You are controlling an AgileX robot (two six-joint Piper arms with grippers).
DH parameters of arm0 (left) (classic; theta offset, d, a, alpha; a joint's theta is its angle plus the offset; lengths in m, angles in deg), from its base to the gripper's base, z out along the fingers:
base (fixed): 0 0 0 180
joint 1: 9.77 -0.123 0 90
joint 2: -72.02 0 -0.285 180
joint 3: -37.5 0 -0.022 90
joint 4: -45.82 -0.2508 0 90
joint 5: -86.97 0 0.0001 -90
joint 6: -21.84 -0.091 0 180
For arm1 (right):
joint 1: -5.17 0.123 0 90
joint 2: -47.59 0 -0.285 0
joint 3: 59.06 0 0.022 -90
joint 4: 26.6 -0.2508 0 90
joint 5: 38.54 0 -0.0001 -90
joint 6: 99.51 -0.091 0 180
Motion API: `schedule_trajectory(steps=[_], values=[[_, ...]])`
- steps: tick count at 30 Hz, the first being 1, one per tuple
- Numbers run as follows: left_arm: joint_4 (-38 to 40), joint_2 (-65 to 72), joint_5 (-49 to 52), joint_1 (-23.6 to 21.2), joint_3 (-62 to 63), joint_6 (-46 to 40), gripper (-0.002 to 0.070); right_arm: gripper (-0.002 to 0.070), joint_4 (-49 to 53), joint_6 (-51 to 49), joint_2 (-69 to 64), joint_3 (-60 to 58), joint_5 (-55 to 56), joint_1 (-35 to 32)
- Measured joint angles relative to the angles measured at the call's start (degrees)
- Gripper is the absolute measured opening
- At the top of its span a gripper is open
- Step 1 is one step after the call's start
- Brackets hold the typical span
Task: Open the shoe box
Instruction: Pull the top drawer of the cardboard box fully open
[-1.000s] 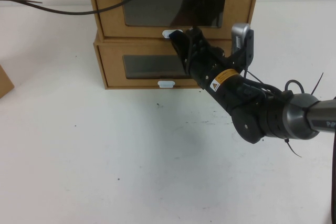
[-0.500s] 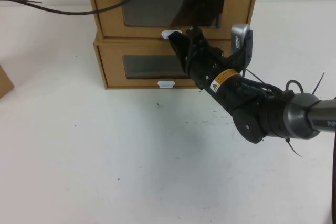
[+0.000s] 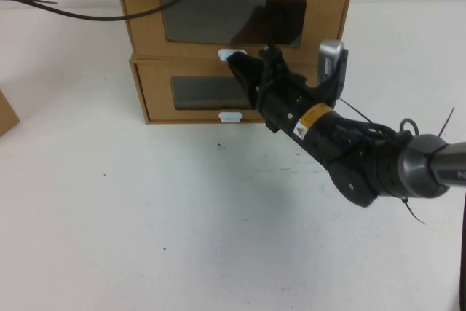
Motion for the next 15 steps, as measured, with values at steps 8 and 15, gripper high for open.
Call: schedule_trajectory(steps=[8, 15], values=[[0.1, 0.0, 0.6, 0.1, 0.0, 0.0, -0.0006, -0.0001, 3.9, -3.4, 0.8, -5.2, 6.9, -1.6], [0.1, 0.0, 0.6, 0.1, 0.0, 0.0, -0.0006, -0.0001, 8.9, -7.9, 0.9, -6.0, 9.2, -2.1]])
